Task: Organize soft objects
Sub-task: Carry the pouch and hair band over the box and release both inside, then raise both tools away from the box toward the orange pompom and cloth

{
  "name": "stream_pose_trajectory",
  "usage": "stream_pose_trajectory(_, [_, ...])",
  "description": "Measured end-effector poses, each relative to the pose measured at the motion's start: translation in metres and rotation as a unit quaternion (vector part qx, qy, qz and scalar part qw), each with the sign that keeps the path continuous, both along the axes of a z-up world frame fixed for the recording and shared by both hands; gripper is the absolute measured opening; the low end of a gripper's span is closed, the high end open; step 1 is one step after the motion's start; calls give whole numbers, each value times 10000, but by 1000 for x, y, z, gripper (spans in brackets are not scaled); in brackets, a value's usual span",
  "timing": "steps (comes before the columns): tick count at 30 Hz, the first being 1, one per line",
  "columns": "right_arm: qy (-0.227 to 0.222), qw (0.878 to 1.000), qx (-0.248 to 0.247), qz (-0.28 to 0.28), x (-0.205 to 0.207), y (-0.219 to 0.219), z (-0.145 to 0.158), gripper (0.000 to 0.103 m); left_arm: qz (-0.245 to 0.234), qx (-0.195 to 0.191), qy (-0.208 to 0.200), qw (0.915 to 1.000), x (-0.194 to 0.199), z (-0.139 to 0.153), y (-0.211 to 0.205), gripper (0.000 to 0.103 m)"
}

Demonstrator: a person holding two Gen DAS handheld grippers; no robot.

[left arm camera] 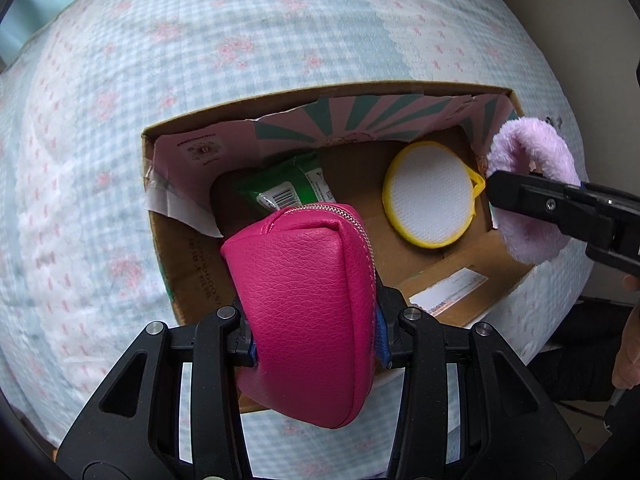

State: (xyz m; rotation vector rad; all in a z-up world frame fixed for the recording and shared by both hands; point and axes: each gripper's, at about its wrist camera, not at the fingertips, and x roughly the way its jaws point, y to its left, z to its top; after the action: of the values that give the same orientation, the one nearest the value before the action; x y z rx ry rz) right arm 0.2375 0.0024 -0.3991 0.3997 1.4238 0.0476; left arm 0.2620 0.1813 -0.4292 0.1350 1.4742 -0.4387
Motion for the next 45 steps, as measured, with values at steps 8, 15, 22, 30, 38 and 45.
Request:
stream_pose_trajectory(8, [112, 9995, 271, -84, 23, -7, -24, 47, -249, 19, -55, 9997, 6, -6, -20, 48])
stream_pose_trajectory(15, [267, 9994, 188, 99, 24, -18, -41, 103, -421, -79, -131, 9990, 4, 1, -37, 103])
stream_pose_trajectory(22, [-37, 9999, 104, 44, 13, -26, -24, 103, -338, 145, -180, 9992, -4, 8, -32, 103])
stream_pose_trajectory(30, [-262, 9993, -207, 164, -2, -23, 13, 103, -220, 198, -419, 9987, -15, 35, -21, 103])
stream_pose_trajectory(38, [-883, 9943, -552, 210, -39, -14, 96, 103, 114, 358, -899, 9952, -43, 101, 4, 103])
stream_pose_trajectory(45, [-1275, 9879, -859, 179, -89, -13, 159, 103, 382, 354, -1417, 9885, -82, 169, 18, 103])
